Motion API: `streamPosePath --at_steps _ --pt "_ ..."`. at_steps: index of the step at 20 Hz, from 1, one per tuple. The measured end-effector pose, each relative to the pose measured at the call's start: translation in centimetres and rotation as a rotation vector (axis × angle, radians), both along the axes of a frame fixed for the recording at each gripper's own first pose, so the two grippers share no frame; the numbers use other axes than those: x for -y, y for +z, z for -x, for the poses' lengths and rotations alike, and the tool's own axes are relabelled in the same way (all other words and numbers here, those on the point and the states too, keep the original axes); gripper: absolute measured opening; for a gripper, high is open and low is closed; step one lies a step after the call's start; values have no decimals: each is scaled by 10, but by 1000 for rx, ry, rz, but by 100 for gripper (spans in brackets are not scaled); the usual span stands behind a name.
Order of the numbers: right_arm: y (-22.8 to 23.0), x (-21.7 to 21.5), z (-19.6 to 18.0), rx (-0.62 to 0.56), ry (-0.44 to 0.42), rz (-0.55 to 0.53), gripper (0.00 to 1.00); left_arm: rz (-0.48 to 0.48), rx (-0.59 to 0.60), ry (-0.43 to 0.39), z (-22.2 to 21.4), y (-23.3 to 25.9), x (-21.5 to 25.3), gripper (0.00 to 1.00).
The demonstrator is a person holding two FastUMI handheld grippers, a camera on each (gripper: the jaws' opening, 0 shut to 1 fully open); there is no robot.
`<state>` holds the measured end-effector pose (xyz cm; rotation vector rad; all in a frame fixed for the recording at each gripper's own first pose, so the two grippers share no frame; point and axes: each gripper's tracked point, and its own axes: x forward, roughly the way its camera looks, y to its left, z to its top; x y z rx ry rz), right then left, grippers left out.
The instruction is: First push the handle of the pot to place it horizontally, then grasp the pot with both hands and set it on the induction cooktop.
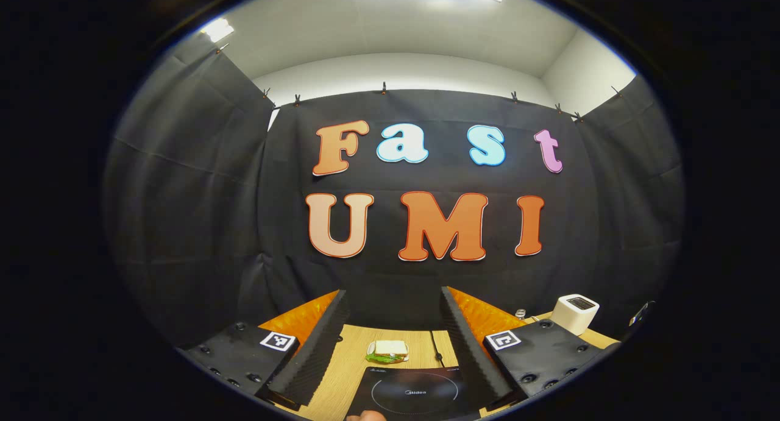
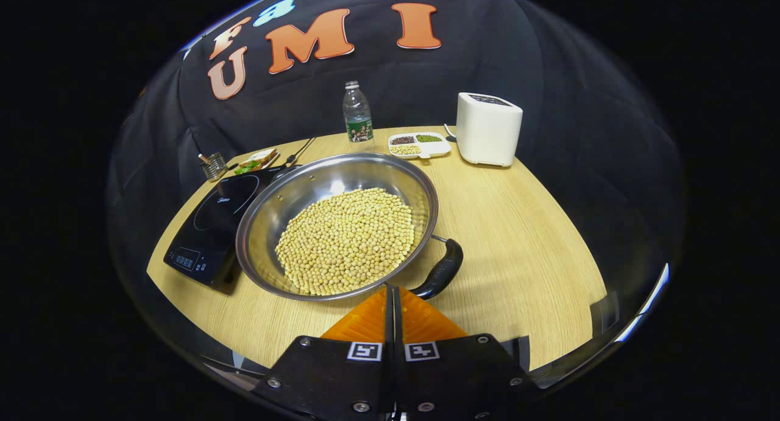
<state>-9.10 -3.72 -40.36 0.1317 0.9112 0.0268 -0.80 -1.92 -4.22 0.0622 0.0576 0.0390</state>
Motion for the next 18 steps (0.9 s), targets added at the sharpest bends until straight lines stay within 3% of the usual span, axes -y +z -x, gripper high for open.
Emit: streamPosePath --at_steps 18 --pt "-13 38 -47 36 -109 -13 0 21 -81 11 -15 -60 10 99"
